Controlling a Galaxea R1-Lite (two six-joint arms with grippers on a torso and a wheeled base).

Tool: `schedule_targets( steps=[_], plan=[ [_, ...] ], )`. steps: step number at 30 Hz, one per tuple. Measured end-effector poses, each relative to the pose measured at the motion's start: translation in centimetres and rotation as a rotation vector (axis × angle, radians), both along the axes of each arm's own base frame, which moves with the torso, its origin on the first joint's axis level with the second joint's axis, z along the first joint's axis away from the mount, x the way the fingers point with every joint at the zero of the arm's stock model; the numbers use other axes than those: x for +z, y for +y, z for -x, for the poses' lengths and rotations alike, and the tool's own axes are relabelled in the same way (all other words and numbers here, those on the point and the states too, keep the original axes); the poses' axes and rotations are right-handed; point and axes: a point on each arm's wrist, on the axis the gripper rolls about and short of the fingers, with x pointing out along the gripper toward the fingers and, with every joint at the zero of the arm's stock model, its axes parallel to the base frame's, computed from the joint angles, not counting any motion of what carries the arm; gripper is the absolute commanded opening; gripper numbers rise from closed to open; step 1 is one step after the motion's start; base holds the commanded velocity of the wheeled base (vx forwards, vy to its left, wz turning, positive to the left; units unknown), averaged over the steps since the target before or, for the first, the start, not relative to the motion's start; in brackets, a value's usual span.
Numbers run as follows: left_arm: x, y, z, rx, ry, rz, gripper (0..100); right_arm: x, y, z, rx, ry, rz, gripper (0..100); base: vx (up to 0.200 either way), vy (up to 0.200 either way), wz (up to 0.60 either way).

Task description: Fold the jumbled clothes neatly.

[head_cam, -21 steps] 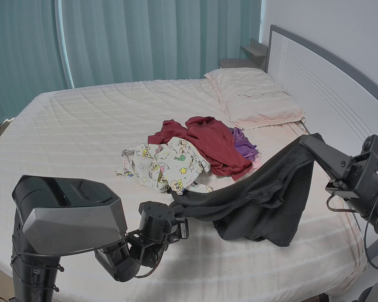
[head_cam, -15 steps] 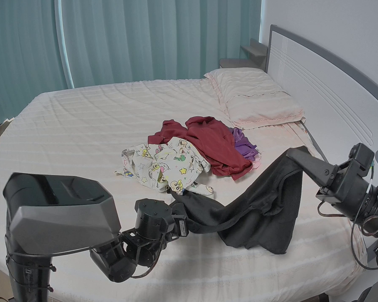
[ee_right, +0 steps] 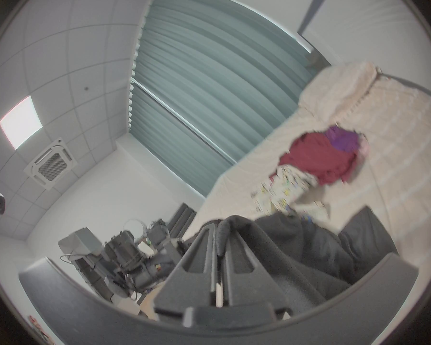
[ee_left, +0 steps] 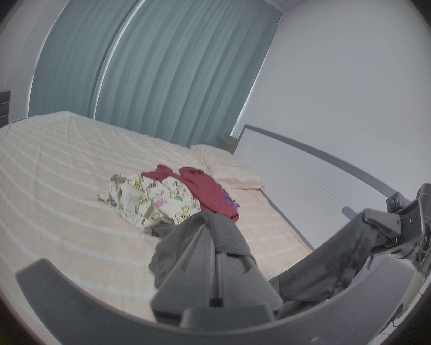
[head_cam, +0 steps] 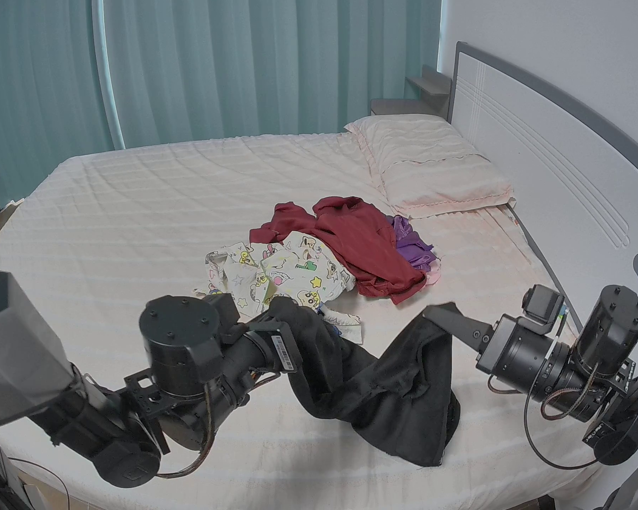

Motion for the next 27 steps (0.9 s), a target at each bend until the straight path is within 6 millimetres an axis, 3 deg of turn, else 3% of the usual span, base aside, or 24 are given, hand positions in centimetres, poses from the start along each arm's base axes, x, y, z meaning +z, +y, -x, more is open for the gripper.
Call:
schedule_targets(
  steps=[9, 12, 18, 23, 27],
  plan=[
    [4.1, 1.3, 1.5, 0.02, -0.122, 0.044, 0, 4.8, 0.3, 0.8, -0.036, -0.22, -0.135, 0, 0.0, 0.0, 0.0],
    [4.8, 1.5, 1.8, 0.029, -0.143, 0.059, 0, 5.4, 0.0, 1.2, -0.034, -0.238, -0.149, 0, 0.0, 0.0, 0.0],
    [4.3, 1.8, 2.0, 0.042, -0.13, 0.044, 0, 3.4, 0.5, 0.6, -0.041, -0.172, -0.094, 0, 0.0, 0.0, 0.0],
    [2.9, 1.7, 1.9, 0.056, -0.091, 0.005, 0, 0.9, 1.2, -0.3, -0.049, -0.087, -0.028, 0, 0.0, 0.0, 0.0],
    [2.1, 1.5, 1.7, 0.059, -0.067, -0.015, 0, 0.0, 1.4, -0.6, -0.051, -0.055, -0.008, 0, 0.0, 0.0, 0.0]
  ],
)
